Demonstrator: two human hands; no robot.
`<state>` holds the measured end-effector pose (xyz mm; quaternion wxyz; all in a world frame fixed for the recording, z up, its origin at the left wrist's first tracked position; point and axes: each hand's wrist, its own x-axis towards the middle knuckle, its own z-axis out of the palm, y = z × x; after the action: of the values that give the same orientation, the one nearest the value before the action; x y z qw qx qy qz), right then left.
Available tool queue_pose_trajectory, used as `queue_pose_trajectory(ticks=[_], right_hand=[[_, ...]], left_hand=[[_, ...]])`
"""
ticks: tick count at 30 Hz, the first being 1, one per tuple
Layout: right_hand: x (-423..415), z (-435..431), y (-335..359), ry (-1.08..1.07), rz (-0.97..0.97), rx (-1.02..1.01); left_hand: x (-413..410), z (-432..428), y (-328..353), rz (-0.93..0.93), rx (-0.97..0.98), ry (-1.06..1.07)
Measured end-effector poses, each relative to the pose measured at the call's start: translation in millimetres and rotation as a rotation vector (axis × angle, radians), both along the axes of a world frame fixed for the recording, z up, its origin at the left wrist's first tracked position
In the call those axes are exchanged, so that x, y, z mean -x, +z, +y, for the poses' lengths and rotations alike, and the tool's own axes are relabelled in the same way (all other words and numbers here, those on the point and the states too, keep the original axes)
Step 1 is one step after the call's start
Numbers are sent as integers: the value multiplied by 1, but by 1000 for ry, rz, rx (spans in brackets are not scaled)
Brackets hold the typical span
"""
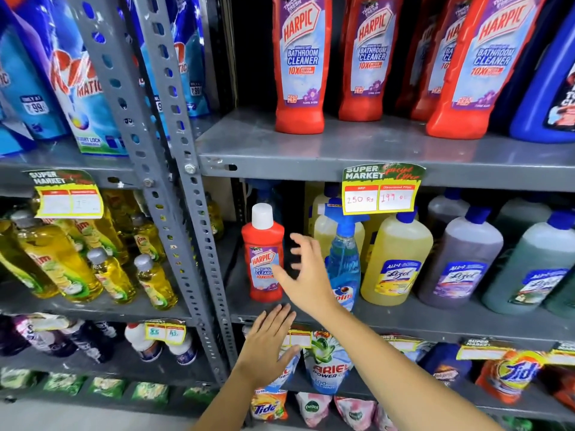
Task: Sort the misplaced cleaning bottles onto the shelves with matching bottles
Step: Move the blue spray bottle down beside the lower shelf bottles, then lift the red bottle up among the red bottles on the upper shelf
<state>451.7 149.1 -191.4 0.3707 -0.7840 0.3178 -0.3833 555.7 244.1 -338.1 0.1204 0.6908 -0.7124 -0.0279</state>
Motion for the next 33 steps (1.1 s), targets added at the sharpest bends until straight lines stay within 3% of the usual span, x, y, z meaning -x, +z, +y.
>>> queue_pose_trajectory(ticks=[7,15,20,28,33], right_hand=[[-35,-25,-2,77,95,-353],[-30,-10,-9,-33,-2,-236],[6,9,57,117,-134,-113],[99,22,254,156,-525,240],[130,-17,335,41,-555,389]], left_hand=[[1,-1,5,9,-5,1],[5,2,10,21,-44,15],[4,-2,42,64,-132,18],[1,-2,232,18,397,-53],[13,5,317,40,763,-93]])
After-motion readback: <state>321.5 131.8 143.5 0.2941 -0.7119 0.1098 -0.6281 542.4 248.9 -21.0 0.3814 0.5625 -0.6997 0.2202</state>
